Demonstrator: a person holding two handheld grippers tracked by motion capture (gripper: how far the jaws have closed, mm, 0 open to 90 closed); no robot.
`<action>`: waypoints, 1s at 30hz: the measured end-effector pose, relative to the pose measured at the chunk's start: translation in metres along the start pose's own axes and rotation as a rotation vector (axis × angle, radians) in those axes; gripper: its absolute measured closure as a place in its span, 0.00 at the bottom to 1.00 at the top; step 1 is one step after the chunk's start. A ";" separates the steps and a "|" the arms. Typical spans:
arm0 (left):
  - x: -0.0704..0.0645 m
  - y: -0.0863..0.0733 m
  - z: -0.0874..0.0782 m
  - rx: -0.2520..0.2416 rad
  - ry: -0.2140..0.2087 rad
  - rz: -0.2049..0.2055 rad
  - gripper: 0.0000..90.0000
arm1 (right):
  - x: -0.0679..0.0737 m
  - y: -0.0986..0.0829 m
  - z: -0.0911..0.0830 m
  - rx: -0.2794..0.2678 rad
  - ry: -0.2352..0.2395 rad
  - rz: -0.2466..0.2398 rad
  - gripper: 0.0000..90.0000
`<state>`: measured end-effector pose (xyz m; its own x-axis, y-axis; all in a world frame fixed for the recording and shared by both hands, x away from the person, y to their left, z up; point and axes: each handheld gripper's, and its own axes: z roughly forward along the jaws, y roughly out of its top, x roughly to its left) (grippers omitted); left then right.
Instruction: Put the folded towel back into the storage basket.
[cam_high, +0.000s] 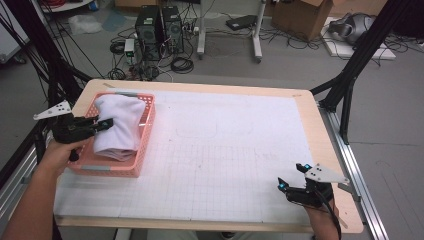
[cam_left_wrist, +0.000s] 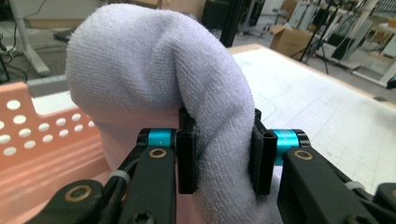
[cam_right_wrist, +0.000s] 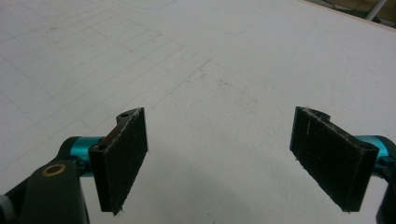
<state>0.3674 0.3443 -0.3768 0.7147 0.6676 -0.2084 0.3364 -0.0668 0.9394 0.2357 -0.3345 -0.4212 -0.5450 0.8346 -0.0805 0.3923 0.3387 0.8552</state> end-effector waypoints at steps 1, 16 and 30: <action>0.000 0.000 0.001 0.005 0.005 -0.012 0.76 | 0.000 0.000 0.000 0.002 0.003 0.002 0.20; 0.010 0.007 -0.015 -0.024 0.209 -0.225 0.45 | 0.001 0.000 0.001 0.008 0.011 -0.003 0.20; -0.010 0.009 0.009 0.159 0.353 -0.133 0.42 | 0.002 0.001 0.000 0.009 0.015 -0.002 0.20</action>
<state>0.3689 0.3308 -0.3688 0.4135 0.8898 -0.1930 0.5217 -0.0578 0.8512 0.2351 -0.3322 -0.4206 -0.5567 0.8273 -0.0748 0.3975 0.3443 0.8505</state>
